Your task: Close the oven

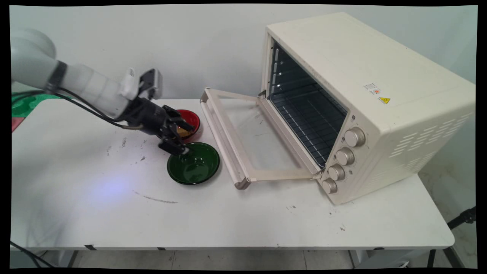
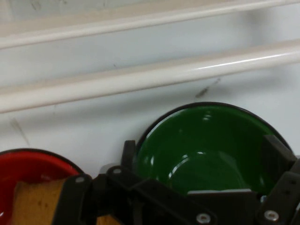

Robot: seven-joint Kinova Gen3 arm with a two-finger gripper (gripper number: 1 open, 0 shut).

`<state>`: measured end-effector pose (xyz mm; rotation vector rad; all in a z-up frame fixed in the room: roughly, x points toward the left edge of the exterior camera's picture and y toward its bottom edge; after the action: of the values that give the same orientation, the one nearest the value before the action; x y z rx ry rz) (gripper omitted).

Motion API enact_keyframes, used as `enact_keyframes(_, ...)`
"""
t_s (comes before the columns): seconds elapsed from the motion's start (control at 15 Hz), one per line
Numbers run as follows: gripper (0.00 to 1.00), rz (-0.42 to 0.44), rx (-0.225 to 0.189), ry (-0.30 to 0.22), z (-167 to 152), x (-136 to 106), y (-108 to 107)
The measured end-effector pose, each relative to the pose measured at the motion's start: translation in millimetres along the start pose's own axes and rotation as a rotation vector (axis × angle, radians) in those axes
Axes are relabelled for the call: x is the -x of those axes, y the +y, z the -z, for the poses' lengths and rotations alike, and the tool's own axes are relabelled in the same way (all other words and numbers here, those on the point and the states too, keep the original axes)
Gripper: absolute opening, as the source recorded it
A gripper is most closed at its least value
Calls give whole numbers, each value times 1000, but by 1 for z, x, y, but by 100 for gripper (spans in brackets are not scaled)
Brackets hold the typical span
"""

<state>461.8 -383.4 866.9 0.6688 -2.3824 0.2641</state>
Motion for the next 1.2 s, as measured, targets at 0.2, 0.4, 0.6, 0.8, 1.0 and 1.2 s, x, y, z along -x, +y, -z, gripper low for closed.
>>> enact_keyframes(0.2,100,12,-13,4,-27,0,-3)
enact_keyframes(0.4,0,20,-19,14,-43,-1,-5)
enact_keyframes(0.6,0,23,-22,33,-56,-3,-7)
enact_keyframes(0.8,0,24,-22,64,-62,-5,-8)
enact_keyframes(1.0,0,22,-20,96,-62,-8,-9)
enact_keyframes(1.2,0,17,-16,164,-53,-15,-15)
